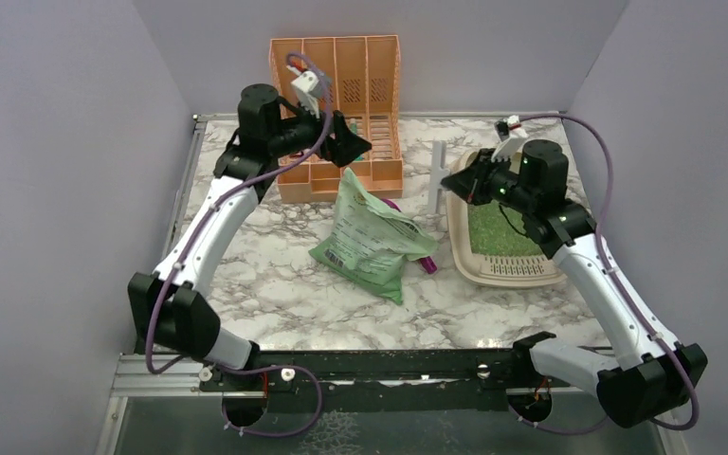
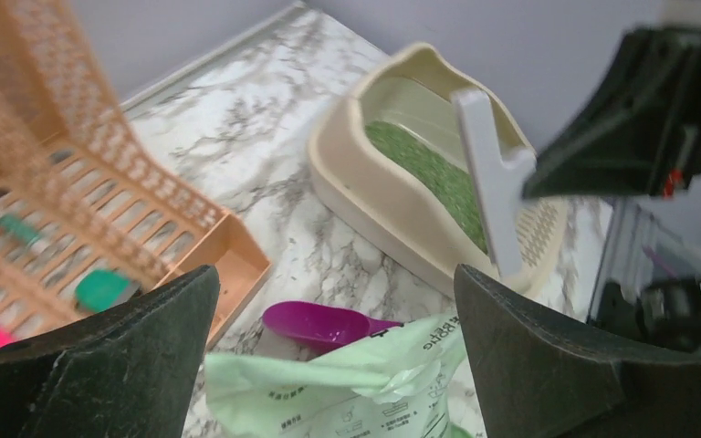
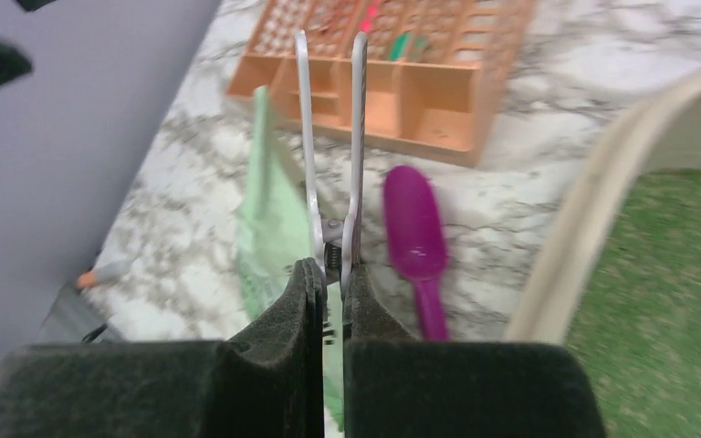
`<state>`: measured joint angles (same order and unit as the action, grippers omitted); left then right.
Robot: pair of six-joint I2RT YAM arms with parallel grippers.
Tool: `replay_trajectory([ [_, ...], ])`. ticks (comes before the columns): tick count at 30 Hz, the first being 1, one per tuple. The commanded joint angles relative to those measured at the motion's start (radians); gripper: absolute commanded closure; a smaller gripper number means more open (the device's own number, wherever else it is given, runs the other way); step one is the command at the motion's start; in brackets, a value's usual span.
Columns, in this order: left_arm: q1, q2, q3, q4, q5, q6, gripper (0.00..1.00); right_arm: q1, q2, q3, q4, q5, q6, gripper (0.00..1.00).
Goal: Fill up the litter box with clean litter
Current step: Clamp the cat litter bag at the center of the board.
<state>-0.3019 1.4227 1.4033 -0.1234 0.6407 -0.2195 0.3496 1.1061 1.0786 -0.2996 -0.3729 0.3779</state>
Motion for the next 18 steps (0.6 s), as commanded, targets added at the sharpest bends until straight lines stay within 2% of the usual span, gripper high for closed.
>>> replay_trajectory([
  [1, -0.036, 0.169, 0.150, -0.116, 0.389, 0.303, 0.01, -0.041, -0.020, 0.099, -0.176, 0.237, -0.066, 0.99],
  [3, -0.065, 0.269, 0.261, -0.262, 0.402, 0.427, 0.01, -0.044, -0.030, 0.109, -0.216, 0.286, -0.085, 0.99],
  [7, -0.142, 0.489, 0.502, -0.636, 0.303, 0.695, 0.01, -0.044, -0.069, 0.106, -0.253, 0.298, -0.103, 0.99],
  [9, -0.168, 0.584, 0.588, -0.756, 0.245, 0.766, 0.01, -0.044, -0.081, 0.101, -0.271, 0.287, -0.111, 0.99],
  [11, -0.183, 0.656, 0.643, -0.826, 0.216, 0.799, 0.01, -0.044, -0.089, 0.092, -0.279, 0.270, -0.114, 0.99],
  [13, -0.187, 0.702, 0.669, -0.872, 0.245, 0.835, 0.02, -0.043, -0.095, 0.080, -0.282, 0.257, -0.114, 0.99],
  [18, -0.189, 0.711, 0.638, -0.920, 0.324, 0.914, 0.03, -0.043, -0.088, 0.050, -0.282, 0.232, -0.113, 0.99],
])
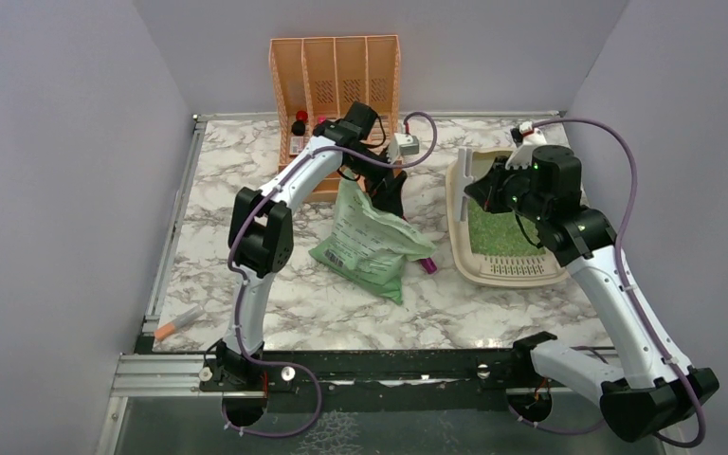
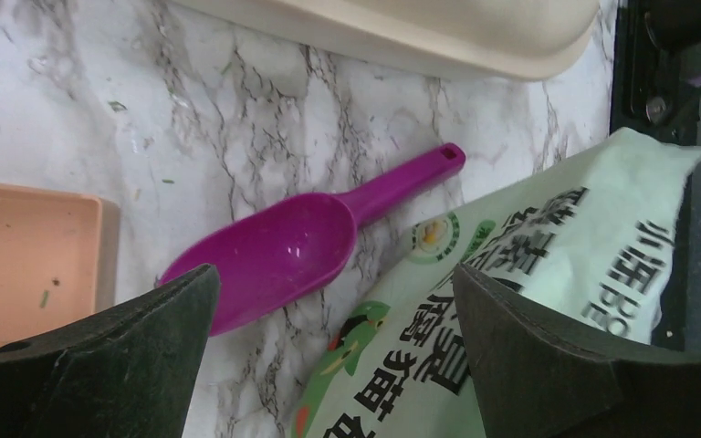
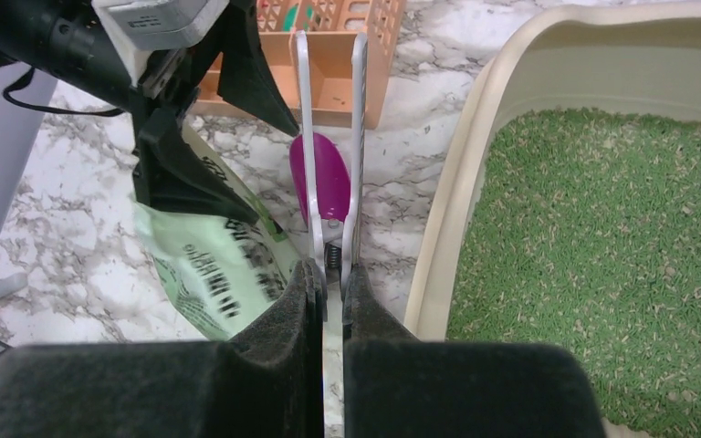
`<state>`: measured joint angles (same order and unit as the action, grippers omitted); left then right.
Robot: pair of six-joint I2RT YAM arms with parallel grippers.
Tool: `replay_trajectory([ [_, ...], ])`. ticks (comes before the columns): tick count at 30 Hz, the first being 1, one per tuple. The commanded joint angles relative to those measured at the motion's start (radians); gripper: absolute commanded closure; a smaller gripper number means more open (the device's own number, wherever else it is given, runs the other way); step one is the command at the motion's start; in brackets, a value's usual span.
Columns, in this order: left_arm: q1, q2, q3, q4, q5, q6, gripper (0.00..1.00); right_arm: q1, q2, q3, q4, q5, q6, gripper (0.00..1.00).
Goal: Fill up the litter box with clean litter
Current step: Clamp the cat litter bag at the center of the board.
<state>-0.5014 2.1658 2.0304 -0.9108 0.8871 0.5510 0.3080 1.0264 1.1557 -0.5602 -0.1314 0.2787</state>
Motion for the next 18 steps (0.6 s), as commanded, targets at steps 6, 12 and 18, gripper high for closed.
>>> replay_trajectory([
  [6, 0.016, -0.039, -0.027, -0.163, 0.087, 0.181, 0.03, -0.002, 0.016, -0.050, -0.003, -0.067, -0.005, 0.99],
  [12, 0.042, -0.073, -0.004, -0.164, 0.113, 0.182, 0.01, -0.002, 0.036, -0.062, 0.017, -0.115, 0.004, 0.99],
  [18, 0.049, -0.108, -0.005, -0.164, 0.157, 0.198, 0.01, -0.003, 0.053, -0.073, 0.028, -0.157, 0.015, 0.99],
])
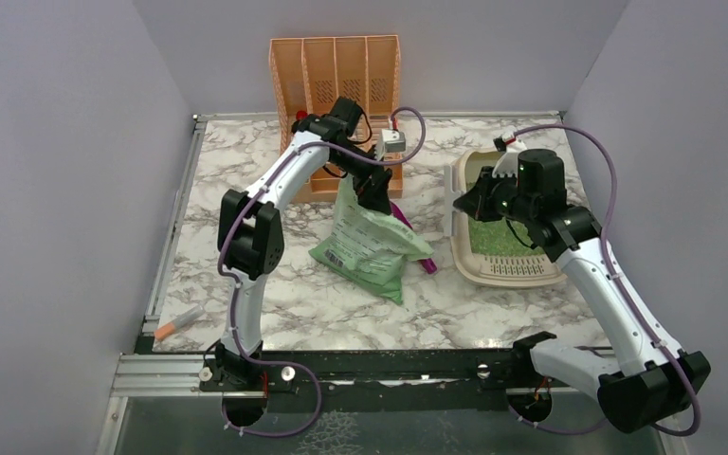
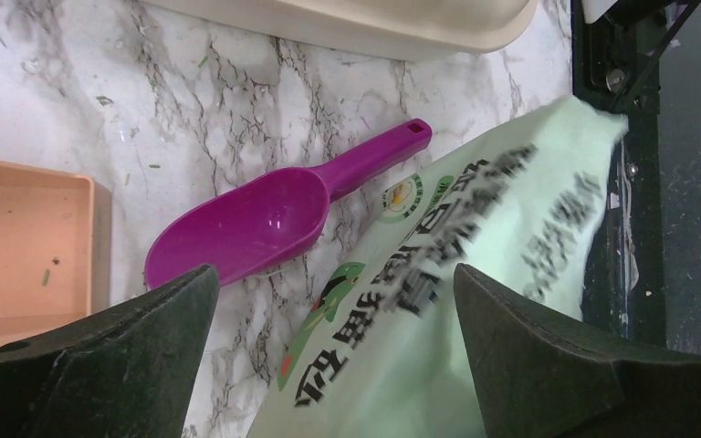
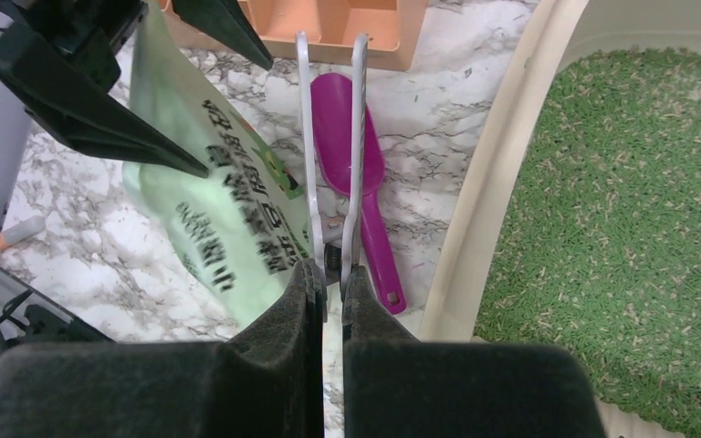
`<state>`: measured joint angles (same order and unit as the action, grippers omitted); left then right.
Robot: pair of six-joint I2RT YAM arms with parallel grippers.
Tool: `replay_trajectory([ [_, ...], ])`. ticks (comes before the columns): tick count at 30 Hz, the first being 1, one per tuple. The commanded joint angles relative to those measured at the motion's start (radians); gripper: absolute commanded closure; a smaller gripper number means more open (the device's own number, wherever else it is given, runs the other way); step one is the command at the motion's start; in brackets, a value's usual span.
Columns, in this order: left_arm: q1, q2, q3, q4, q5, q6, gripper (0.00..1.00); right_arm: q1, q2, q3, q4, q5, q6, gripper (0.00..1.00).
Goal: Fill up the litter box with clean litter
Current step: Clamp the cat litter bag at the center of the board.
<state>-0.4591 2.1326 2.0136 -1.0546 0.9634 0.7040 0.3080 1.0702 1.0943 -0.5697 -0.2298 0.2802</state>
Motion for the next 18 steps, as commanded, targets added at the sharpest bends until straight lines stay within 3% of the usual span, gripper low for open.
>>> replay_trajectory([
  [1, 0.007, -0.079, 0.003, -0.020, 0.081, 0.053, 0.01, -0.001, 0.010, -0.014, 0.040, -0.062, 0.015, 0.99],
  [9, -0.001, -0.053, -0.042, -0.042, 0.008, 0.067, 0.01, -0.002, 0.024, -0.009, 0.042, -0.099, 0.016, 0.99],
  [18, -0.008, -0.046, -0.095, -0.044, -0.052, 0.108, 0.02, -0.003, 0.083, 0.038, -0.004, -0.256, -0.060, 0.99],
])
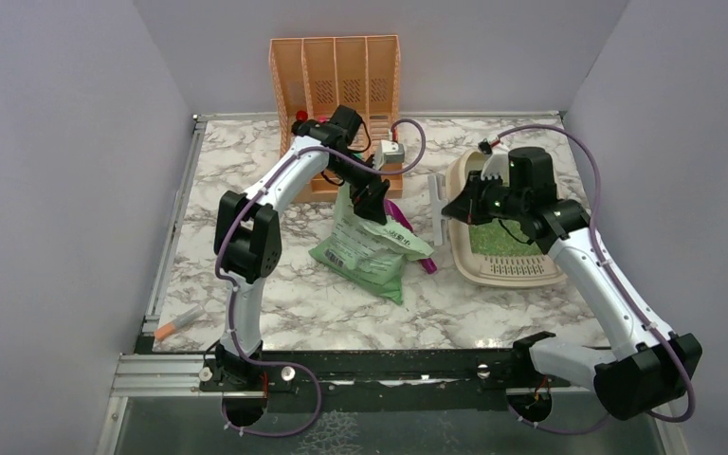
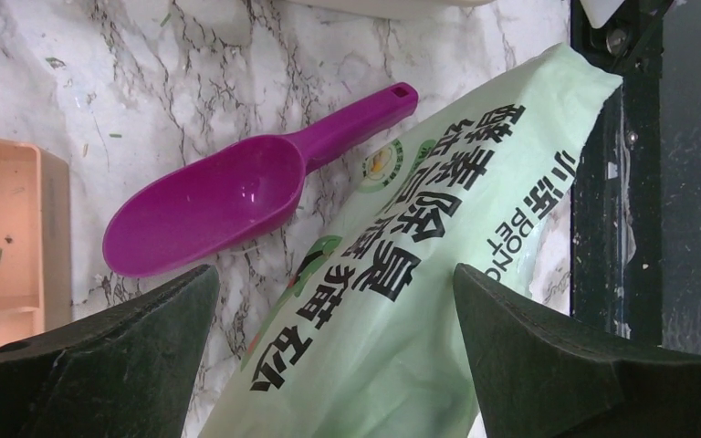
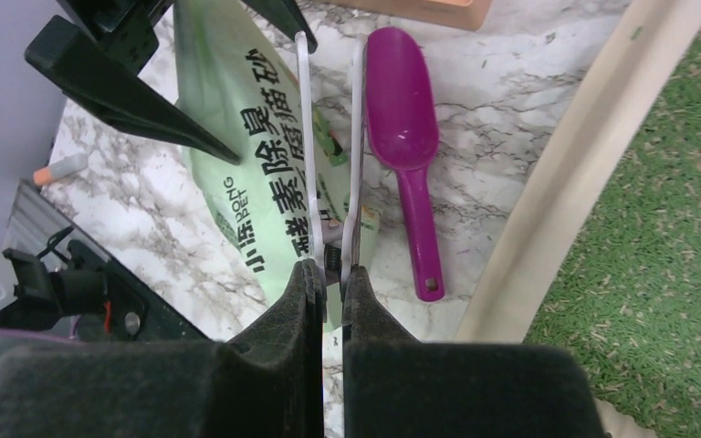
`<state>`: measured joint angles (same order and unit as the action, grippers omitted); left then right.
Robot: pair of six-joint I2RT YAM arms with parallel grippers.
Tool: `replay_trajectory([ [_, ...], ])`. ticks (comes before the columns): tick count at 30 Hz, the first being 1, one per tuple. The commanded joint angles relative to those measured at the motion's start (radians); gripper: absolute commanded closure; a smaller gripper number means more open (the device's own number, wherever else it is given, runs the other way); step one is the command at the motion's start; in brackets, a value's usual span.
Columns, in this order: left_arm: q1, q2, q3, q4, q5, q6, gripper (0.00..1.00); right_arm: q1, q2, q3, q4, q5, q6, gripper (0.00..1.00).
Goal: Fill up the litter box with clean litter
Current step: Clamp the cat litter bag at the center of the board.
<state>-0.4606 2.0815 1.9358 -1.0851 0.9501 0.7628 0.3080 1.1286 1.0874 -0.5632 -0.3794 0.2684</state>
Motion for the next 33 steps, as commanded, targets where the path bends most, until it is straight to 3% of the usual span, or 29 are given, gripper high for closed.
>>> replay_trajectory([
  [1, -0.007, 0.004, -0.018, -0.013, -0.046, 0.050, 0.01, -0.003, 0.031, 0.049, -0.019, -0.116, -0.053, 0.99],
  [10, -0.007, -0.049, -0.097, -0.015, -0.030, 0.171, 0.05, -0.003, 0.055, 0.059, -0.035, -0.154, -0.063, 0.99],
  [18, -0.009, -0.014, -0.064, 0.014, -0.096, 0.126, 0.42, -0.002, 0.114, 0.107, -0.131, -0.213, -0.143, 0.99],
  [25, -0.025, 0.014, -0.039, 0.037, -0.166, 0.096, 0.73, 0.006, 0.151, 0.167, -0.228, -0.172, -0.213, 0.99],
  [31, -0.037, 0.047, 0.036, 0.040, -0.181, 0.087, 0.93, 0.054, 0.188, 0.216, -0.287, -0.077, -0.323, 0.99],
  [33, -0.039, 0.058, 0.056, 0.040, -0.183, 0.086, 0.96, 0.083, 0.215, 0.249, -0.316, -0.044, -0.340, 0.99],
])
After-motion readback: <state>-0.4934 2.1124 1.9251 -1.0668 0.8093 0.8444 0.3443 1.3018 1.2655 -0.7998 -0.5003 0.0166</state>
